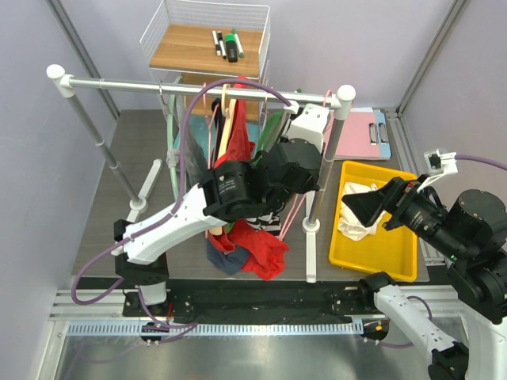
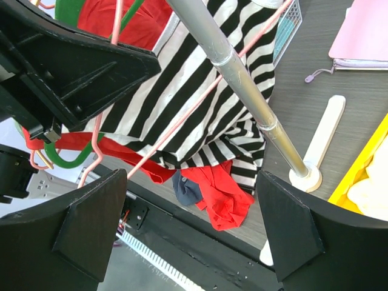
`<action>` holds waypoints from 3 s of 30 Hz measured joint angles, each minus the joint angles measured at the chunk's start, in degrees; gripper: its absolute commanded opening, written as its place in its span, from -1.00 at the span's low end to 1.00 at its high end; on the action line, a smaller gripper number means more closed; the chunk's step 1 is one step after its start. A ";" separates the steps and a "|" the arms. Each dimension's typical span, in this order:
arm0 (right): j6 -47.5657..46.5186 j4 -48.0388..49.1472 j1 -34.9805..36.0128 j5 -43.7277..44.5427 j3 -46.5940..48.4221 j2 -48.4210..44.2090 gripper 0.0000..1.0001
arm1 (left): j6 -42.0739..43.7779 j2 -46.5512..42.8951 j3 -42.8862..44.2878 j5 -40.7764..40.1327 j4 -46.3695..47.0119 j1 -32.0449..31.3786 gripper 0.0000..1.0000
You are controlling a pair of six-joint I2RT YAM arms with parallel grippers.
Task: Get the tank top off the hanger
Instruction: Place the hanger at the clothesline, then pick up the hanger.
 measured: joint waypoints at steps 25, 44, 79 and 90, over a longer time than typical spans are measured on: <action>0.00 -0.15 0.00 0.24 -4.15 -3.17 0.86 | -0.59 -13.73 -11.45 11.47 -0.11 -0.02 0.44; 0.44 -3.34 0.00 0.22 -10.29 -7.08 0.85 | 8.00 -18.82 -8.00 12.37 -7.17 12.57 0.13; 0.24 -6.03 0.00 0.24 -10.23 -7.80 0.86 | 7.65 -12.85 -8.83 14.75 -4.83 14.45 -1.00; 0.17 -6.01 0.00 0.26 -10.25 -7.80 0.86 | 3.43 -12.81 -3.23 16.13 -9.27 14.45 -1.00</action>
